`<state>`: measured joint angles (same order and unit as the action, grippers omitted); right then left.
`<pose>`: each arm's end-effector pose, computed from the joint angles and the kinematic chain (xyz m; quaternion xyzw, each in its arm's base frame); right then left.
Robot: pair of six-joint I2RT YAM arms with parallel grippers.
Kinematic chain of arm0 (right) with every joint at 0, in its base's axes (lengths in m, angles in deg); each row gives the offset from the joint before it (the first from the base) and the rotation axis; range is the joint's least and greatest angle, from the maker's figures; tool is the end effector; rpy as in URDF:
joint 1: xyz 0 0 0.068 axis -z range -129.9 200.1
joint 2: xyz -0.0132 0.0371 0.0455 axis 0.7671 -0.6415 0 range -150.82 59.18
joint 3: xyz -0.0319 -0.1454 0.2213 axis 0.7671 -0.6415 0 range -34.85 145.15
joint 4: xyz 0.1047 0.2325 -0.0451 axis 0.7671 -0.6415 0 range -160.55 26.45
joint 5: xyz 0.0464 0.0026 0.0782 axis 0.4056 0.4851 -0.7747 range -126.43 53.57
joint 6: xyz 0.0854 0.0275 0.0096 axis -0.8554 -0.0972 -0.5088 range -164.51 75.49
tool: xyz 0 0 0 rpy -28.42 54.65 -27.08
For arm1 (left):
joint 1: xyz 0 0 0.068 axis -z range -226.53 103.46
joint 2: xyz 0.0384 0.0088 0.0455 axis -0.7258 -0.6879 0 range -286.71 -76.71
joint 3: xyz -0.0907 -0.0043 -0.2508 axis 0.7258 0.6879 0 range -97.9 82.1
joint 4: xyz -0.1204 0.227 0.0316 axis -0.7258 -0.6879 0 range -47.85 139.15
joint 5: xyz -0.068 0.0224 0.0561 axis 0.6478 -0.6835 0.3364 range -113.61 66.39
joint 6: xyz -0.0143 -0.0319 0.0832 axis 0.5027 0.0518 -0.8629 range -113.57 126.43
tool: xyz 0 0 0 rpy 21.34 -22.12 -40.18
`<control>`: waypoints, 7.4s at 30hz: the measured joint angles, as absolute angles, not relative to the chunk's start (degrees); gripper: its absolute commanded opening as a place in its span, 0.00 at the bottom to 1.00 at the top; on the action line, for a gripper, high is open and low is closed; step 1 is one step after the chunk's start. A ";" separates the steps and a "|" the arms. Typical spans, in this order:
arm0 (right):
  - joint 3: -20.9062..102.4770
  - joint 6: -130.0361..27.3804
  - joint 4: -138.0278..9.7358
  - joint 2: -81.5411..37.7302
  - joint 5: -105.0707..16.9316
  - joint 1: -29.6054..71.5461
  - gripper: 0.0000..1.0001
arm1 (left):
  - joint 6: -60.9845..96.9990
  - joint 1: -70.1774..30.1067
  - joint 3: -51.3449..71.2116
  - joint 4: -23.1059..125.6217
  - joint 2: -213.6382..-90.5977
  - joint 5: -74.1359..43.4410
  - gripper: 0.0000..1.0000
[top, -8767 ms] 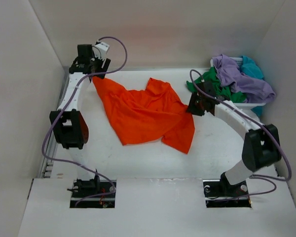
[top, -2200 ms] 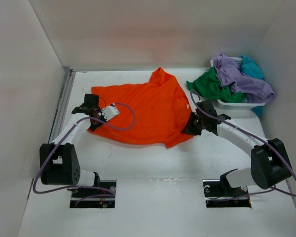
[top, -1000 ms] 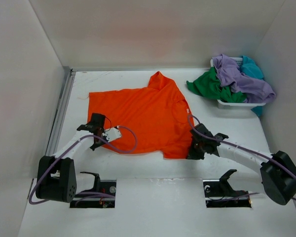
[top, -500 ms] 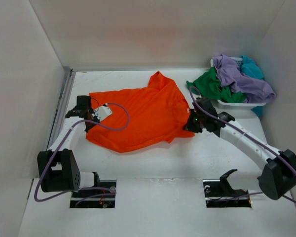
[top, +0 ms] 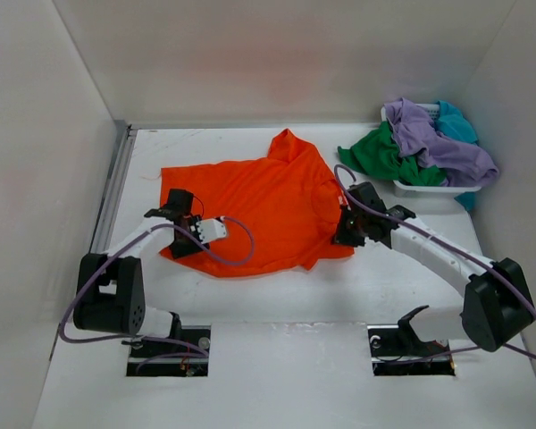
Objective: Fold and stack the t-shirts
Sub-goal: Flatten out the tshirt
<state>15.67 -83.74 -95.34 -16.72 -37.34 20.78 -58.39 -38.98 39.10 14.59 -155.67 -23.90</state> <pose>0.2485 0.1410 0.1839 0.0806 0.9558 0.1654 0.2293 0.2514 -0.0330 0.1269 0.5816 0.7957 0.0832 0.1473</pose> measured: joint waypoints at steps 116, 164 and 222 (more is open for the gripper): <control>25.12 -83.50 -84.06 -41.60 -43.91 27.20 0.14 | -19.90 -61.61 8.72 6.28 -184.81 -16.06 0.43; -1.42 -96.70 -99.93 2.12 -39.83 18.26 0.41 | -38.41 -23.12 4.98 4.23 -157.46 -37.67 0.65; 1.07 -99.19 -98.36 1.70 -36.79 12.34 0.37 | -23.20 -31.44 3.45 12.93 -172.54 -22.64 0.67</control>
<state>1.07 -99.19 -98.36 1.70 -36.79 12.34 -23.20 -31.44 3.45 12.93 -172.54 -22.64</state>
